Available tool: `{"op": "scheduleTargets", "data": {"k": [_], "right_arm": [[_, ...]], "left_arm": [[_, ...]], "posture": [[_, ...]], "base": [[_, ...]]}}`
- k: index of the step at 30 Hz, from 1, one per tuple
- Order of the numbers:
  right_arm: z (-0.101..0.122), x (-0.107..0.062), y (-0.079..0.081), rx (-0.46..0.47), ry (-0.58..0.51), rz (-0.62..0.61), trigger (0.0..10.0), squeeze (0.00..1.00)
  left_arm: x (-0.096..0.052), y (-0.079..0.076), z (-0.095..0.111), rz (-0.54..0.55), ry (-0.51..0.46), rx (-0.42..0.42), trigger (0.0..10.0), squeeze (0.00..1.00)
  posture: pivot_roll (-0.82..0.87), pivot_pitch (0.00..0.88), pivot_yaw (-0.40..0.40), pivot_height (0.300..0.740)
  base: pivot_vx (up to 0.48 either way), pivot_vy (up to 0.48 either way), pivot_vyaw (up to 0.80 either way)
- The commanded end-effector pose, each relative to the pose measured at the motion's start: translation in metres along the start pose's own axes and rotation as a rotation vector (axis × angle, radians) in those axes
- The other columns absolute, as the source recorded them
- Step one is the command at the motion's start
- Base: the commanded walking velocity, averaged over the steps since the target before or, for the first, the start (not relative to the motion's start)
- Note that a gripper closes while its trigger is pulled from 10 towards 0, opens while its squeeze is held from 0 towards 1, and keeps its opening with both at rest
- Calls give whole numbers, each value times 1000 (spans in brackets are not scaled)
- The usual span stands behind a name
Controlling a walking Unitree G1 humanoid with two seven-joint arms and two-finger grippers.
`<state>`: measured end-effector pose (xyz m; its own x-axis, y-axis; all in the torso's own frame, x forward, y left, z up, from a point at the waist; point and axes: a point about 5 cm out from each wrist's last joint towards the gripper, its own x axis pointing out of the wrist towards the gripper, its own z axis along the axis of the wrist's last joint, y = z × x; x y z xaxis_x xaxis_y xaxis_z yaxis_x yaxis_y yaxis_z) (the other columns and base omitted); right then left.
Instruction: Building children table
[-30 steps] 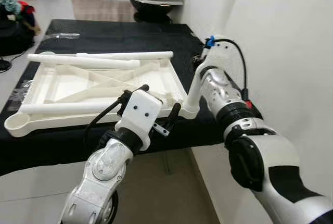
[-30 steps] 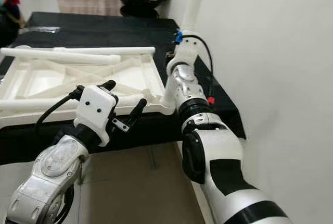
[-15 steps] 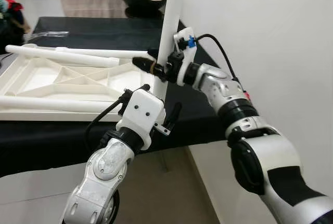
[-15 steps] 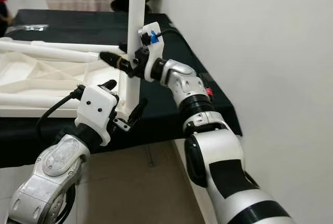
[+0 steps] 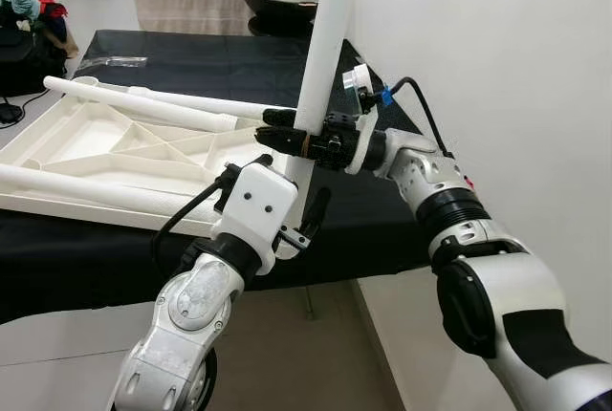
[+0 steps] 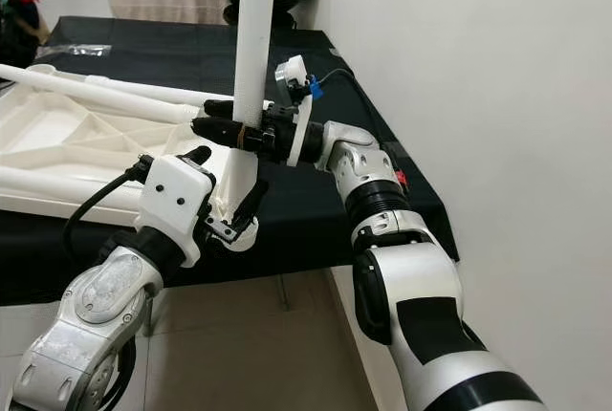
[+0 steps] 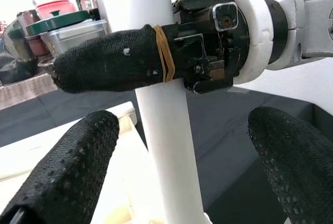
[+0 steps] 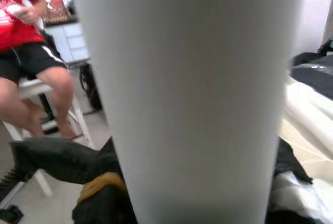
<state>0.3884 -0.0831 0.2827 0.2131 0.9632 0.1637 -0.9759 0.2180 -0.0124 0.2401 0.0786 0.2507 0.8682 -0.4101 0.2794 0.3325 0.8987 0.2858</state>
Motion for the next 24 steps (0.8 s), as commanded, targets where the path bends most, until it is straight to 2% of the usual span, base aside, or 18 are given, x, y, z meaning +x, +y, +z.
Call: {"op": "scheduleTargets", "data": {"k": [1,4,7,8,9,10,11,13,15,16,18,19,20,22,24], "right_arm": [[-2,-1,-3,22,-15,-50,0,0],[-1,-1,-8,9,-15,-134,0,0],[-2,0,-21,-24,23,-415,0,0],[-2,0,-21,-24,23,-415,0,0],[-5,-2,-28,0,41,-585,0,0],[-7,-5,-33,19,55,-692,0,0],[-7,-5,-33,19,55,-692,0,0],[-19,-39,-49,117,58,-1210,0,0],[-19,-39,-49,117,58,-1210,0,0],[-24,-57,-53,165,44,-1403,0,0],[-24,-57,-53,165,44,-1403,0,0],[-27,-71,-54,187,30,-1550,0,0],[-27,-71,-54,187,30,-1550,0,0],[-30,-81,-54,172,8,-1673,0,0],[-30,-81,-54,172,8,-1673,0,0]], "left_arm": [[-1,-1,0,-5,1,6,10000,0],[-1,-2,0,-5,1,5,10000,0],[-1,-2,0,-6,1,3,10000,0],[-1,-2,0,-6,1,3,10000,0],[-1,-3,0,-5,1,2,10000,0],[-1,-3,0,-5,1,2,10000,0],[-1,-3,0,-5,1,2,10000,0],[0,-3,-1,-8,1,2,10000,0],[0,-3,-1,-8,1,2,10000,0],[0,-4,-1,-10,0,1,10000,0],[0,-4,-1,-10,0,1,10000,0],[0,-4,-1,-10,-1,1,10000,0],[0,-4,-1,-10,-1,1,10000,0],[0,-3,-1,-7,1,3,10000,0],[0,-3,-1,-7,1,3,10000,0]], "posture": [[86,107,-137,740],[83,103,-138,740],[82,100,-137,740],[82,100,-137,740],[81,95,-137,740],[79,95,-136,740],[79,95,-136,740],[77,89,-134,740],[77,89,-134,740],[79,90,-135,740],[79,90,-135,740],[79,90,-135,740],[79,90,-135,740],[83,87,-138,740],[83,87,-138,740]], "base": [[0,0,0],[0,0,0],[0,0,0],[0,0,0],[0,0,0],[0,0,0],[0,0,0],[0,0,0],[0,0,0],[0,0,0],[0,0,0],[0,0,0],[0,0,0],[0,0,0],[0,0,0]]}}
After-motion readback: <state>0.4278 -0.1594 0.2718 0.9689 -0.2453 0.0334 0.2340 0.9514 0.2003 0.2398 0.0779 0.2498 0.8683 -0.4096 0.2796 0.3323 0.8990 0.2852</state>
